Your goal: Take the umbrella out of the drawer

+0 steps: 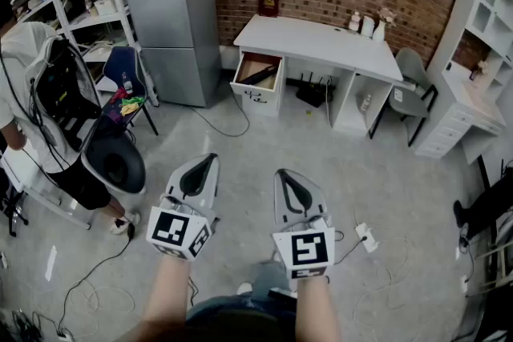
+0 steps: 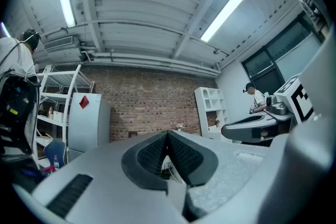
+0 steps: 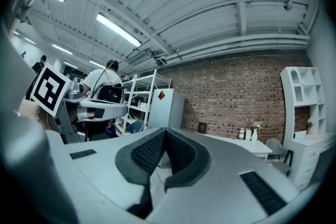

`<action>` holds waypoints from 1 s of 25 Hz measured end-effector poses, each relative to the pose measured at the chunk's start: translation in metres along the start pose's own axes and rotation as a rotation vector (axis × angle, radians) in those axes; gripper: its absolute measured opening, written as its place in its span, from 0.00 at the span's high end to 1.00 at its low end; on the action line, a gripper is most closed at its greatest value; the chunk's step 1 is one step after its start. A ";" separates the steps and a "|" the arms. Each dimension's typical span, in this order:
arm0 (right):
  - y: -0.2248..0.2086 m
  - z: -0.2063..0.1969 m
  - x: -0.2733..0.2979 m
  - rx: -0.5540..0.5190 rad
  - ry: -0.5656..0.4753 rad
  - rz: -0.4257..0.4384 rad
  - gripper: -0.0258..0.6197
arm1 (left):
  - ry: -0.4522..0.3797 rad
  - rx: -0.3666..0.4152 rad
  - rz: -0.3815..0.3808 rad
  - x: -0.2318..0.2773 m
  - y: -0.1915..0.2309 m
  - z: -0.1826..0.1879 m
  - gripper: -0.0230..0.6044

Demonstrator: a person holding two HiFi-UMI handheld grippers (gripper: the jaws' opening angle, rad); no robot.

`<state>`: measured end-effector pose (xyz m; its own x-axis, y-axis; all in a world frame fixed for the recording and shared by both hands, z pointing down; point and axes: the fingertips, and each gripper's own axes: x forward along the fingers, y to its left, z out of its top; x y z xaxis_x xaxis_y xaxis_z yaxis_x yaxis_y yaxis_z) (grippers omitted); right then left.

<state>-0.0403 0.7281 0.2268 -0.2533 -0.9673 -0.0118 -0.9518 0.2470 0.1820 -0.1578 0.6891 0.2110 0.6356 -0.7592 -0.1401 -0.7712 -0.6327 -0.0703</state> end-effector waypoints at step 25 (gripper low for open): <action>-0.202 -0.042 0.275 0.033 0.008 0.098 0.97 | 0.060 -0.031 0.105 0.312 0.103 -0.061 0.97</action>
<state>0.0893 0.4097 0.2280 -0.3438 -0.9389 0.0122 -0.9279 0.3417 0.1490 -0.0367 0.3775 0.2206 0.5528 -0.8289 -0.0861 -0.8330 -0.5526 -0.0275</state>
